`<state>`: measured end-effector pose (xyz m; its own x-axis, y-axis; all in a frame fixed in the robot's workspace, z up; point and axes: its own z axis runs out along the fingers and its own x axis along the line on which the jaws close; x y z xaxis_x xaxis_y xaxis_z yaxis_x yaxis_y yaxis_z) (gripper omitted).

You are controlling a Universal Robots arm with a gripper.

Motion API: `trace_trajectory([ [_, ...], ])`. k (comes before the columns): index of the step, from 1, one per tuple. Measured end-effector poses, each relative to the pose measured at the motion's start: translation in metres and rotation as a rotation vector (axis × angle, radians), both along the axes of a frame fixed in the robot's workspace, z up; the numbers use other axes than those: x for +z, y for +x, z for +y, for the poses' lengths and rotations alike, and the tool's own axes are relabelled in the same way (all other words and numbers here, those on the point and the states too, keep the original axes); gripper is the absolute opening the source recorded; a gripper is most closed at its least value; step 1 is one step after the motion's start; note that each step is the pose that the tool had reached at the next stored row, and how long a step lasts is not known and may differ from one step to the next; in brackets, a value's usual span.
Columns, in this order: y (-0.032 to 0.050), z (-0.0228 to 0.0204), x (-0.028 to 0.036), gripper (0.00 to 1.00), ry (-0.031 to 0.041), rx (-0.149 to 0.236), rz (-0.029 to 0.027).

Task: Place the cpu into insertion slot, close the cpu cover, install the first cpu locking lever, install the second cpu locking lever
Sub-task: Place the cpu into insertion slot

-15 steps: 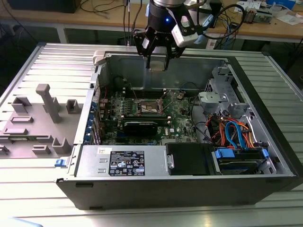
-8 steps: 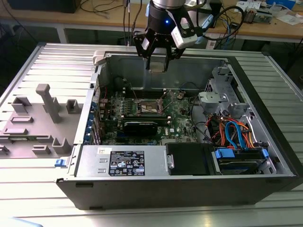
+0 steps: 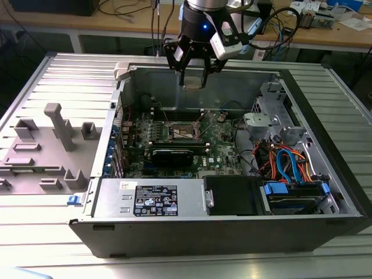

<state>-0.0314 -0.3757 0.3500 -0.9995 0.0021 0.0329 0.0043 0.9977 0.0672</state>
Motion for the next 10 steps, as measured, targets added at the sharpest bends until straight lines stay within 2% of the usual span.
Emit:
trace_trajectory([
  [6, 0.0000, 0.0000, -0.0003, 0.54, -0.0001, -0.009, 0.0001],
  [10, 0.0000, 0.0000, -0.0014, 0.54, 0.0000, -0.063, 0.0000],
])
